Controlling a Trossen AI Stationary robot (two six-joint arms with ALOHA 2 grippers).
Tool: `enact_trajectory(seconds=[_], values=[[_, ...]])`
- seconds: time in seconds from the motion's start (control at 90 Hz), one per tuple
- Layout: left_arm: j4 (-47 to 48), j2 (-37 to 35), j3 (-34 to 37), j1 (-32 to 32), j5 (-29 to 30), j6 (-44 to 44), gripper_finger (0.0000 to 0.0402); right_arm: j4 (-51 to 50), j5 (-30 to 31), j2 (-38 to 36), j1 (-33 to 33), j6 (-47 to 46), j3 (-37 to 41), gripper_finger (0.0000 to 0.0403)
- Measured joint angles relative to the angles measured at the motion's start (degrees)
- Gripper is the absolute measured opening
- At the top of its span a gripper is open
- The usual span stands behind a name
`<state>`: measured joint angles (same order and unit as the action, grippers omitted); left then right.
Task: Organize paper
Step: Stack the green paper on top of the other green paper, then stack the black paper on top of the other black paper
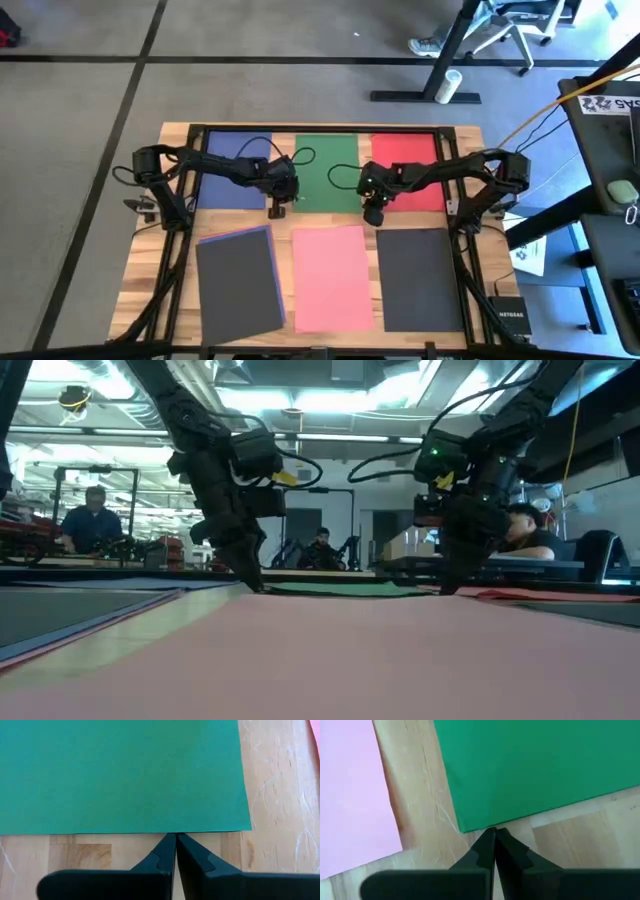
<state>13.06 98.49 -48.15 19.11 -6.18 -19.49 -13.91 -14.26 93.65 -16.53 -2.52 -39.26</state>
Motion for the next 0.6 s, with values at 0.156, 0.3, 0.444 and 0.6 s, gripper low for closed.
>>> enact_trajectory(seconds=[0.156, 0.3, 0.444, 0.6], values=[[1.99, -2.53, 0.35, -0.33, 0.59, 0.64, 0.0, -3.58, 0.16, -0.38, 0.0, 0.24, -2.0, 0.0], [5.29, -6.2, -0.41, -0.33, 0.36, 1.03, 0.0, -13.54, 0.8, -1.55, 0.15, 2.14, -6.1, 0.0], [10.91, -9.54, -0.44, -1.29, 0.17, 2.9, 0.0, -23.76, 1.27, -2.05, 0.15, 3.19, -12.06, 0.0], [20.25, -12.77, -0.5, -4.17, -2.19, 6.31, 0.0, -32.39, 0.43, -2.05, 0.15, 3.04, -17.43, 0.0]])
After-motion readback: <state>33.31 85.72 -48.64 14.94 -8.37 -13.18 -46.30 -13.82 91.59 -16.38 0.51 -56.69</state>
